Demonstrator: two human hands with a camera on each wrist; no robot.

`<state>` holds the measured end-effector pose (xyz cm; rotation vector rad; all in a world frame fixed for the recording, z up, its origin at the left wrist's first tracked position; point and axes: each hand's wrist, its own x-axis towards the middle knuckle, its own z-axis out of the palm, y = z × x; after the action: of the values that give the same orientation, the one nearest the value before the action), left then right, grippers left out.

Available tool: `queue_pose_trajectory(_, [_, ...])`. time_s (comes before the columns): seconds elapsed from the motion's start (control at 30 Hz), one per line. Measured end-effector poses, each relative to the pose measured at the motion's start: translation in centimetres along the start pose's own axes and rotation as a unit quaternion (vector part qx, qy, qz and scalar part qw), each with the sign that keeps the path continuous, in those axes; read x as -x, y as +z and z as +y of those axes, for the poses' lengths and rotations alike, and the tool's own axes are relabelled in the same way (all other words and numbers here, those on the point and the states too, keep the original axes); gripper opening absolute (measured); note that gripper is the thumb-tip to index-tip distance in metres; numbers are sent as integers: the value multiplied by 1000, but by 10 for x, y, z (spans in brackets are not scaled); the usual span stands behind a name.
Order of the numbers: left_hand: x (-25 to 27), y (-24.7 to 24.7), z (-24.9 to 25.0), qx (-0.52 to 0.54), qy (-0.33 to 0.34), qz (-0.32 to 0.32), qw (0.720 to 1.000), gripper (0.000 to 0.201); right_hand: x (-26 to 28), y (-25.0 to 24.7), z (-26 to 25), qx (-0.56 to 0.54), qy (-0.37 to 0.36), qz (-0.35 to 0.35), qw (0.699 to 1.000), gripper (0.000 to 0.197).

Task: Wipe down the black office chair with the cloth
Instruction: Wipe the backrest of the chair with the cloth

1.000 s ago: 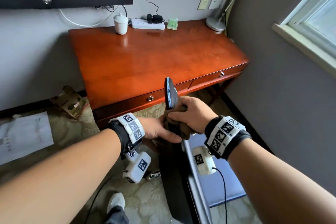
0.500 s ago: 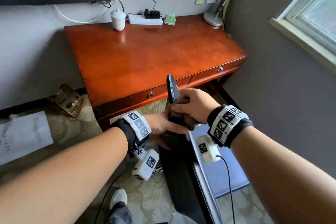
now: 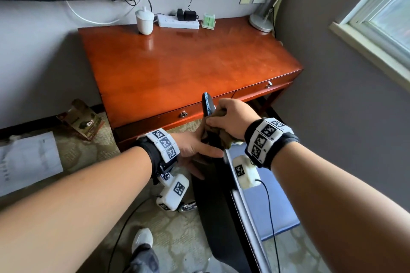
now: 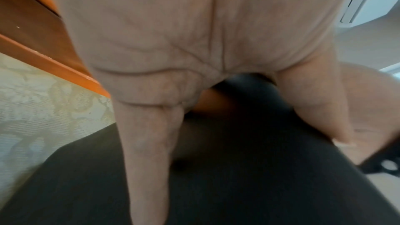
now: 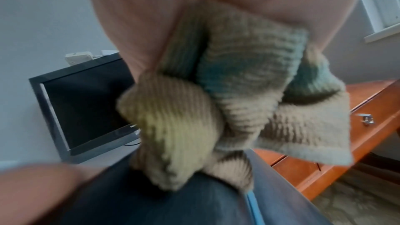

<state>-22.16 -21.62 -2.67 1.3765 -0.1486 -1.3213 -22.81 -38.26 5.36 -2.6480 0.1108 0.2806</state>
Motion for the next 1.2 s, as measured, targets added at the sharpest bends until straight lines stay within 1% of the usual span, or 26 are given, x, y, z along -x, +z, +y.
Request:
queue_pose_trajectory(0.07, [0,-3,1,-5,-13,-7,1000,77,-6,3,-3,-17,10,22,1000,25])
queue_pose_trajectory(0.17, [0,-8,2,-39,0,27,999,85,1,8,2,-20,-2,5,1000,24])
queue_pose_trajectory(0.2, [0,-10,3,-44,13,41,998,90,6,9,7,-26,-5,-7,1000,24])
queue_pose_trajectory(0.27, [-2,-15,4,-42,38,68,996,111,15,8,16,-36,-3,-38,999,27])
queue_pose_trajectory(0.3, [-2,-17,6,-48,43,75,995,121,17,7,20,-37,-1,-51,998,29])
queue_pose_trajectory(0.33, [-2,-17,7,-56,45,76,995,126,18,6,22,-37,0,-61,997,30])
queue_pose_trajectory(0.4, [-3,-17,6,-58,48,65,995,125,18,5,21,-34,-4,-70,997,31])
queue_pose_trajectory(0.5, [-7,-17,-2,-40,57,33,997,114,16,6,19,-34,-3,-69,997,30])
queue_pose_trajectory(0.6, [-8,-15,-5,-22,51,14,998,110,4,8,15,-45,12,-24,999,26])
queue_pose_trajectory(0.67, [-6,-15,-3,-20,48,19,998,108,-7,7,10,-42,22,18,999,26])
queue_pose_trajectory(0.73, [-3,-17,-1,-28,48,28,998,105,-12,9,6,-35,28,31,999,26])
queue_pose_trajectory(0.8, [-2,-21,-1,-39,45,44,997,112,-7,11,6,-43,32,15,998,27])
queue_pose_trajectory(0.87, [-3,-25,-2,-38,53,58,996,127,4,10,11,-52,33,-19,998,26])
queue_pose_trajectory(0.93, [-5,-27,-2,-28,61,72,995,141,14,7,15,-28,27,-54,998,27])
queue_pose_trajectory(1.0, [-6,-28,-3,-27,63,77,995,149,18,5,16,-5,24,-75,997,29])
queue_pose_trajectory(1.07, [-8,-24,-6,-37,64,75,994,150,15,5,15,-5,21,-74,997,28])
queue_pose_trajectory(1.1, [-9,-22,-8,-40,65,72,995,148,11,6,14,-11,20,-64,998,27])
queue_pose_trajectory(1.2, [-11,-19,-16,-33,61,60,996,137,-5,10,7,-30,28,-15,999,26])
